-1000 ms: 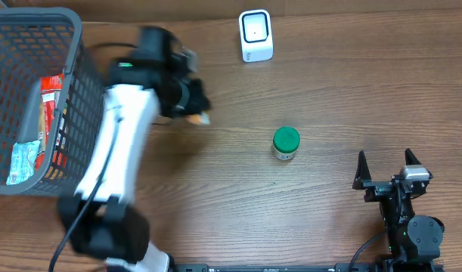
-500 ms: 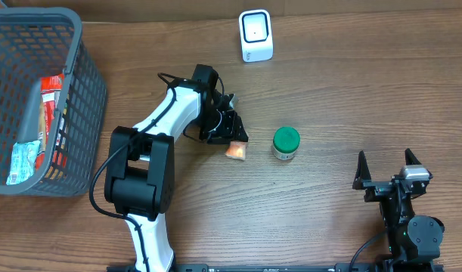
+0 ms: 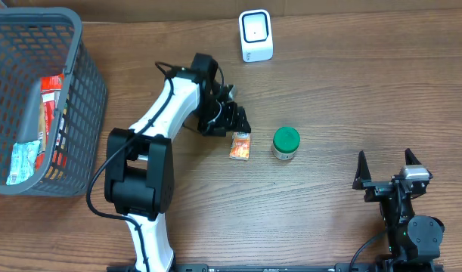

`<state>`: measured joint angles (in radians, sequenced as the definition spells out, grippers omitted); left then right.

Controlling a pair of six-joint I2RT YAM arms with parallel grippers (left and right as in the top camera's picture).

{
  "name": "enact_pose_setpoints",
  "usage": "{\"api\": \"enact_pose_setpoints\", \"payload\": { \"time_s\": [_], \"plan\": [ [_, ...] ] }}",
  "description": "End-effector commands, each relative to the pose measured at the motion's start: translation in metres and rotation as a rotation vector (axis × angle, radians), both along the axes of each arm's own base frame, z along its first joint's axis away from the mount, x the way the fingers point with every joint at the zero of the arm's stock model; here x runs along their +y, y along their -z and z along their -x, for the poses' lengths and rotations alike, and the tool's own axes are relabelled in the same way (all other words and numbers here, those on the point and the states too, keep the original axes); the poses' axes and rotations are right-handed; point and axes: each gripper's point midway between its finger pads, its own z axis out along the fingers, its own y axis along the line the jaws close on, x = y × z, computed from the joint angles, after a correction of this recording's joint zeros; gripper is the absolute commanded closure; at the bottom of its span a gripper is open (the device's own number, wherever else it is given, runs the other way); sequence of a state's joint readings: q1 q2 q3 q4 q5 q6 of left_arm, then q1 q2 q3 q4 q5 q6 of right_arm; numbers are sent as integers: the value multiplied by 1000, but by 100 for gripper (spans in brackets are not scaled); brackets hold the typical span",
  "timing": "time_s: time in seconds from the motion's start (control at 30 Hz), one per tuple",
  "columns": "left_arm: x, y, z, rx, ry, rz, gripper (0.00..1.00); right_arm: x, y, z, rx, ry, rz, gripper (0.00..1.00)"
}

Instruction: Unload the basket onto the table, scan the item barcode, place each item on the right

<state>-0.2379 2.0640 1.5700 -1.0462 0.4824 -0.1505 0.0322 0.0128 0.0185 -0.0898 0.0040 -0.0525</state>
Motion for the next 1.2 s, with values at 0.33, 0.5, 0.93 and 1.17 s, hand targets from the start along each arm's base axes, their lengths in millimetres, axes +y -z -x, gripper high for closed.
{"api": "enact_pose_setpoints", "payload": {
  "time_s": [0.33, 0.5, 0.93, 1.17],
  "plan": [
    [-23, -23, 19, -70, 76, -124, 87, -2, 1, 0, -6, 6, 1, 0],
    [-17, -12, 21, -116, 1, -360, 68, -2, 1, 0, -6, 6, 1, 0],
    [-38, -13, 17, -171, -11, -352, 79, -2, 1, 0, -7, 6, 1, 0],
    [-39, -12, 20, -189, -28, -407, 78, -2, 1, 0, -6, 6, 1, 0]
  ]
}}
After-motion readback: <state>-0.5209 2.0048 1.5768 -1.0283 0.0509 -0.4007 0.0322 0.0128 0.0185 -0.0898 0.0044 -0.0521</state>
